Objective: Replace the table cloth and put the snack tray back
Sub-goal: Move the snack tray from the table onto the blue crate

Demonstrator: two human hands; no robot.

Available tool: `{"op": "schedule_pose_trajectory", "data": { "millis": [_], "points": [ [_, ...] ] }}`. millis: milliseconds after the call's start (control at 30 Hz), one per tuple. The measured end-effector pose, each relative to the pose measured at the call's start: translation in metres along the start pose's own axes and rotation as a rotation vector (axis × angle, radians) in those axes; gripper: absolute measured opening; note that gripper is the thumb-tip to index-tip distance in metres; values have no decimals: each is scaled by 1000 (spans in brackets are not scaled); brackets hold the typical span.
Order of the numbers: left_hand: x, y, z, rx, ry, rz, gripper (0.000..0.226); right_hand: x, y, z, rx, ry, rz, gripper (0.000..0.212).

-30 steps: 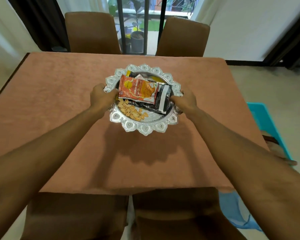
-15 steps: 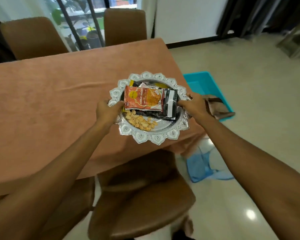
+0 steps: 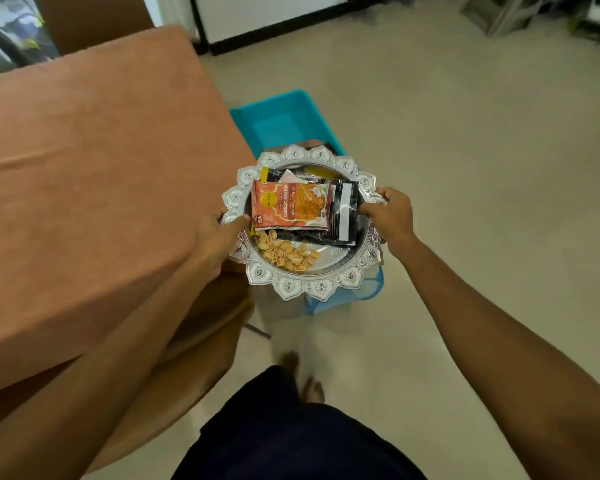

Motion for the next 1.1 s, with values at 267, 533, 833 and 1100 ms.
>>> {"op": "schedule_pose_trajectory", "data": {
  "millis": [267,533,833,1100],
  "points": [
    [-45,-56,100,-111,-125,-149,14,73,-59,-39,23,31,139,27],
    [-75,-100,163,-49,-174,-253,10,113,-127,-52,-48,96,205,36],
    [-80,-125,252,186,-86,-240,14,122,-266,-75,-288,128,49,29],
    [-94,-128,322,390,-11,-249,24,122,-370,-112,-478,233,-86,28]
  ]
}}
Point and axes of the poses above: each hand's wrist, its own y-axis away from the middle knuckle, its own z-axis out of the palm, x = y × z, the point moved 2 cm from there along -y, towards the middle knuckle, and after that the axes turned 15 degrees about y, right-handed, at the moved point
